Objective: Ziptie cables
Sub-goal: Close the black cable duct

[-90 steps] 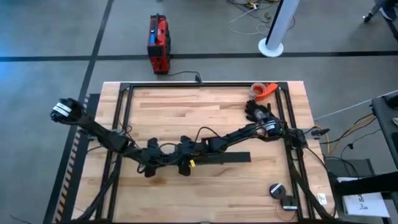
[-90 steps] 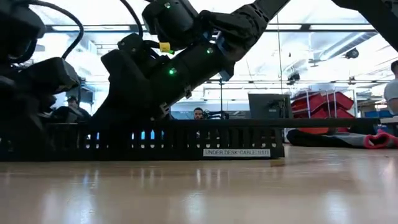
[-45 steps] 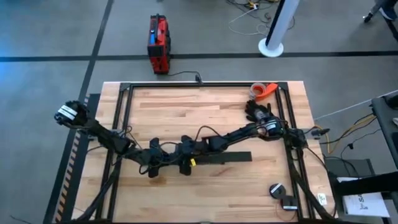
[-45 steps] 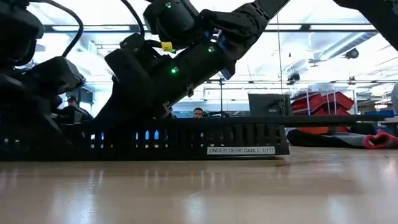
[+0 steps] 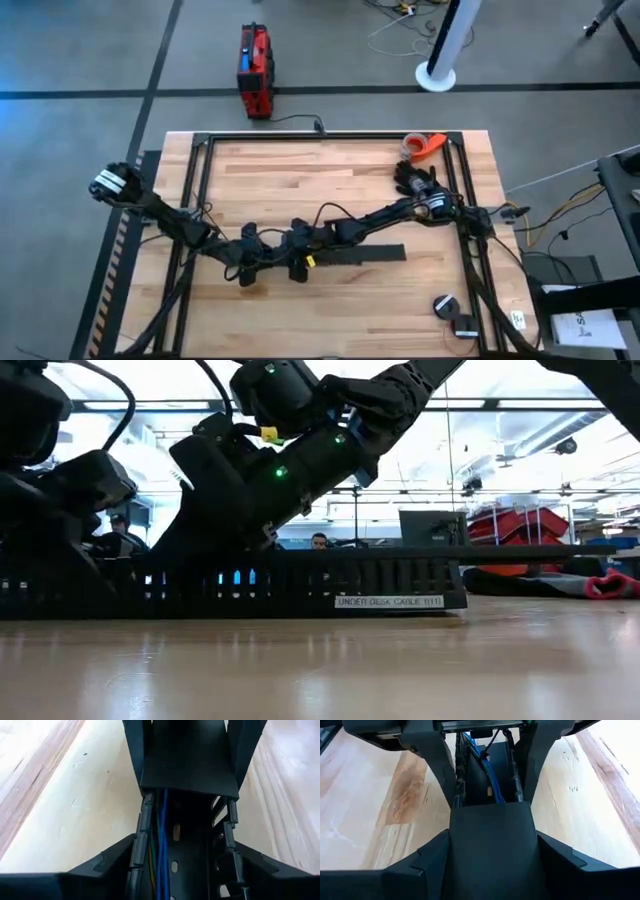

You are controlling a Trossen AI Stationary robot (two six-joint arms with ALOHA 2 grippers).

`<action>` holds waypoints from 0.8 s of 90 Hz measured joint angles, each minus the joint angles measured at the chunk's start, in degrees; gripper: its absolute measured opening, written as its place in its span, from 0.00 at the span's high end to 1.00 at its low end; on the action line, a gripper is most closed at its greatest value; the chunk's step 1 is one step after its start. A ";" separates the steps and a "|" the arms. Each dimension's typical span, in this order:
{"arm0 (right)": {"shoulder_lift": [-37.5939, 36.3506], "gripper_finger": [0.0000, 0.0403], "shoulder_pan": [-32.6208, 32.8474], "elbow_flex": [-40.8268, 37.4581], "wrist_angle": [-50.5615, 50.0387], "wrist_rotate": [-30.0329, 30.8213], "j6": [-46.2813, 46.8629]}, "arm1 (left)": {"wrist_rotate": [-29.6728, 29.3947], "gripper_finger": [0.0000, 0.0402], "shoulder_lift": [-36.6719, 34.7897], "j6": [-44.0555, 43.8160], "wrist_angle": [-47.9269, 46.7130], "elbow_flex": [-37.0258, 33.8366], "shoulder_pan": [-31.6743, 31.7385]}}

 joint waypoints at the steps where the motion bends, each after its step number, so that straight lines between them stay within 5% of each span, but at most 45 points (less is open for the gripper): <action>1: 0.00 0.47 -0.03 0.00 -0.05 0.00 0.06 | -0.01 0.42 0.01 0.11 0.18 0.00 -0.04; 42: 0.13 0.47 -0.16 0.07 0.42 0.72 0.10 | -2.85 0.38 -0.11 3.42 1.43 0.32 -0.08; 72: 0.96 0.47 -0.18 0.04 3.54 0.07 -0.75 | -2.81 0.55 0.14 0.81 -2.69 0.68 -0.08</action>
